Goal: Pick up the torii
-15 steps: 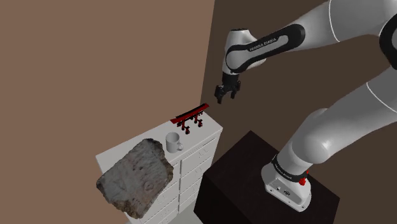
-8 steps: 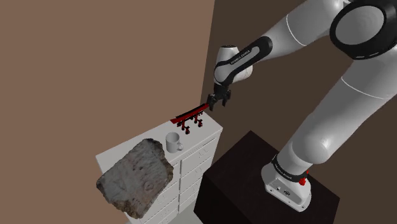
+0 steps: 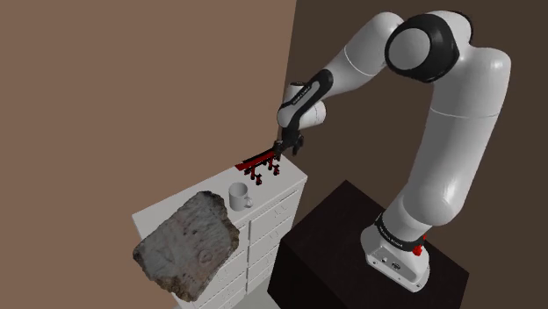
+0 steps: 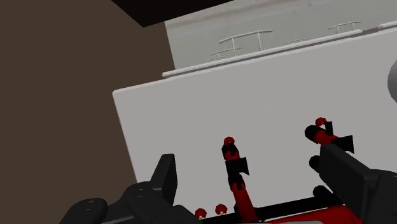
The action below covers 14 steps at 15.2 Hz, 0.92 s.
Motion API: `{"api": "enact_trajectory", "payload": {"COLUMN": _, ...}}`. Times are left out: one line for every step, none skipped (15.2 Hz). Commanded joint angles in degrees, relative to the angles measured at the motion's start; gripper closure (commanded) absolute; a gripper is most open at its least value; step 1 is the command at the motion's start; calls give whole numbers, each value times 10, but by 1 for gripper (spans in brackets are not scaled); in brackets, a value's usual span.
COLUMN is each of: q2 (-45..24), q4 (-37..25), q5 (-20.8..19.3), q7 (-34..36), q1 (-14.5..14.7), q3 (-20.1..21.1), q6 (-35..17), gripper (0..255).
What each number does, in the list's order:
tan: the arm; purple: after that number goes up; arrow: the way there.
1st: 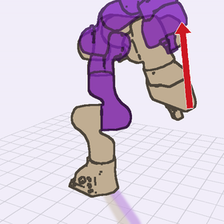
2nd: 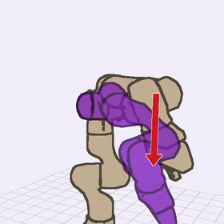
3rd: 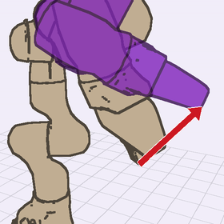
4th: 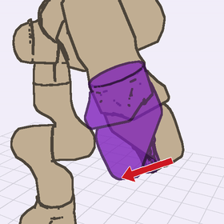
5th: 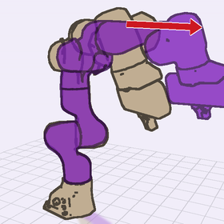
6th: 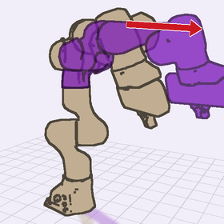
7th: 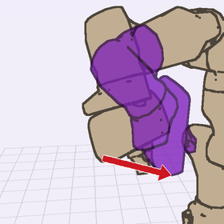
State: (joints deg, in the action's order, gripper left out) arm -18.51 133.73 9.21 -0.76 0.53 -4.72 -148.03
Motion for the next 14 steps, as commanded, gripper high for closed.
{"api": "enact_trajectory", "payload": {"q2": -49, "q4": -28, "q5": 16, "q7": -12, "q1": -7, "q3": 8, "q6": -23, "gripper": 0}}
{"api": "enact_trajectory", "payload": {"q2": -72, "q4": -44, "q5": 22, "q7": -16, "q1": -10, "q3": 12, "q6": -31, "gripper": 0}}
{"api": "enact_trajectory", "payload": {"q2": -95, "q4": -61, "q5": 27, "q7": -19, "q1": -13, "q3": 17, "q6": -38, "gripper": 0}}
{"api": "enact_trajectory", "payload": {"q2": -118, "q4": -79, "q5": 32, "q7": -22, "q1": -16, "q3": 21, "q6": -45, "gripper": 0}}
{"api": "enact_trajectory", "payload": {"q2": -139, "q4": -95, "q5": 35, "q7": -24, "q1": -19, "q3": 25, "q6": -50, "gripper": 0}}
{"api": "enact_trajectory", "payload": {"q2": -147, "q4": -98, "q5": 37, "q7": -25, "q1": -20, "q3": 26, "q6": -55, "gripper": 0}}
{"api": "enact_trajectory", "payload": {"q2": -155, "q4": -100, "q5": 38, "q7": -26, "q1": -21, "q3": 27, "q6": -60, "gripper": 0}}
{"api": "enact_trajectory", "payload": {"q2": -162, "q4": -103, "q5": 39, "q7": -27, "q1": -22, "q3": 29, "q6": -65, "gripper": 0}}
{"api": "enact_trajectory", "payload": {"q2": -170, "q4": -106, "q5": 40, "q7": -29, "q1": -23, "q3": 30, "q6": -70, "gripper": 0}}
{"api": "enact_trajectory", "payload": {"q2": -178, "q4": -109, "q5": 41, "q7": -30, "q1": -24, "q3": 31, "q6": -75, "gripper": 0}}
{"api": "enact_trajectory", "payload": {"q2": -186, "q4": -112, "q5": 42, "q7": -31, "q1": -25, "q3": 33, "q6": -80, "gripper": 0}}
{"api": "enact_trajectory", "payload": {"q2": -193, "q4": -115, "q5": 43, "q7": -32, "q1": -26, "q3": 34, "q6": -84, "gripper": 0}}
{"api": "enact_trajectory", "payload": {"q2": -198, "q4": -117, "q5": 44, "q7": -33, "q1": -27, "q3": 35, "q6": -87, "gripper": 0}}
{"api": "enact_trajectory", "payload": {"q2": -198, "q4": -117, "q5": 44, "q7": -33, "q1": -27, "q3": 35, "q6": -87, "gripper": 0}}
